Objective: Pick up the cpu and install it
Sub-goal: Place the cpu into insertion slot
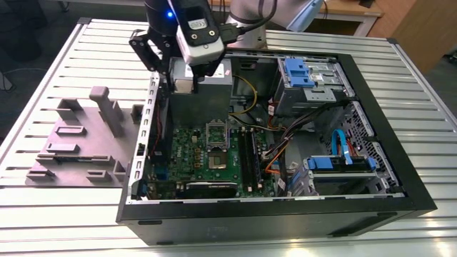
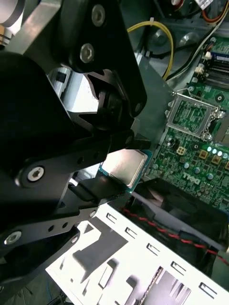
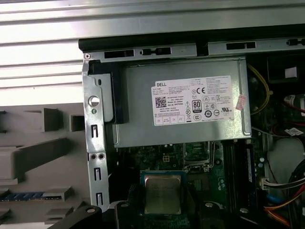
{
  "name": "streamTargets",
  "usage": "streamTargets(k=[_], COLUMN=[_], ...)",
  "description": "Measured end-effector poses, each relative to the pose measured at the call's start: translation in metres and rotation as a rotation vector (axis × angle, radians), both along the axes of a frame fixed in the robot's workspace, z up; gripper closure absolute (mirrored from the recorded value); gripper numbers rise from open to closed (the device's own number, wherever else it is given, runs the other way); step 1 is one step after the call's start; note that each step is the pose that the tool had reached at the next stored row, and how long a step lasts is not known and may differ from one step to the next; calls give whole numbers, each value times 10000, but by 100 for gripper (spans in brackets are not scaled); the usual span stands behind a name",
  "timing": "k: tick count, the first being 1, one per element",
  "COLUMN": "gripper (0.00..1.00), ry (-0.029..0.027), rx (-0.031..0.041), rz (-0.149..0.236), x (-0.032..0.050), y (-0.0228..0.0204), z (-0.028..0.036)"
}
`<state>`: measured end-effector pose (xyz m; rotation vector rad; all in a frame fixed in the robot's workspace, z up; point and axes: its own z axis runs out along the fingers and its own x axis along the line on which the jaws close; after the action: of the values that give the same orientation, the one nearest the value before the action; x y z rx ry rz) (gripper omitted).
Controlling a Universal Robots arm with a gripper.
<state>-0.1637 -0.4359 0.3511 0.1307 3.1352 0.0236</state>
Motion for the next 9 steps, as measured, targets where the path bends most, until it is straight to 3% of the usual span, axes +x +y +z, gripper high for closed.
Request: streamTargets(k=[9], gripper=[53], ry=[0], rx=[0], rz=[-95], x=[177], y=[0], z=[0])
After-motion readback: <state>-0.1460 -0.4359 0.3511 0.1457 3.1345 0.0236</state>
